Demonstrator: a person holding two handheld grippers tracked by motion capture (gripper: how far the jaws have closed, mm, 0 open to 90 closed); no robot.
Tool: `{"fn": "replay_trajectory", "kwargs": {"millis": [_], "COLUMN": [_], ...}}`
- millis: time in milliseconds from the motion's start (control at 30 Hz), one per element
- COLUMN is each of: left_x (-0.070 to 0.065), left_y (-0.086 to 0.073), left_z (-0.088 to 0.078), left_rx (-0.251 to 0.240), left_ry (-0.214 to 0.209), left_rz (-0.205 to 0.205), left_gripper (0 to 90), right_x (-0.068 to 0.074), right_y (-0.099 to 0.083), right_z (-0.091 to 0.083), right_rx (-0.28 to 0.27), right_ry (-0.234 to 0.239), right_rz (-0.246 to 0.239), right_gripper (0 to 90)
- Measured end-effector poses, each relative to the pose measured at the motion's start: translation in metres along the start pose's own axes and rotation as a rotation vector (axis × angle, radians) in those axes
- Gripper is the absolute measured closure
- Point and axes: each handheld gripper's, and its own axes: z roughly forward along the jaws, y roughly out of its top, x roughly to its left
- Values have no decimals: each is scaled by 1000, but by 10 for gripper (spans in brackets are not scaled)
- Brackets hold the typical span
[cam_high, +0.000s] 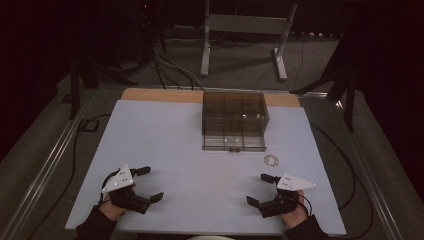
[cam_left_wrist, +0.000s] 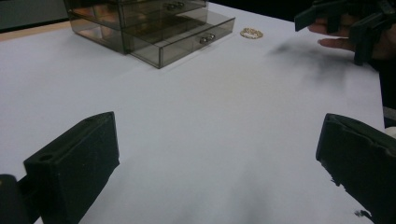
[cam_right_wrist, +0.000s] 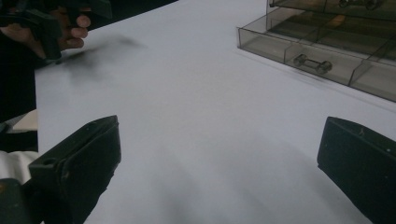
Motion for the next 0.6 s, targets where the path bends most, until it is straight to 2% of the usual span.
{"fn": "replay_trajectory", "kwargs": {"millis": [67, 233, 267, 367, 600], "left_x": [-1, -2, -2, -2, -4], "left_y": [1, 2, 2, 2, 1], "left_z": [0, 1, 0, -1, -5], "left_rx": [-13, -9, -12, -17, -30], "left_ry": [-5, -5, -5, -1, 10], "left_rz": [-4, -5, -7, -10, -16], "left_gripper": [4, 4, 4, 4, 4], "right_x": [-1, -4, -4, -5, 4], "right_y": [0, -1, -2, -3, 4], "right_z": [1, 2, 4, 6, 8], "right_rx": [9, 12, 35, 44, 37], "right_ry": [-3, 2, 6, 17, 57], "right_rz": [-2, 9, 4, 12, -14], "right_gripper": [0, 0, 0, 0, 0]}}
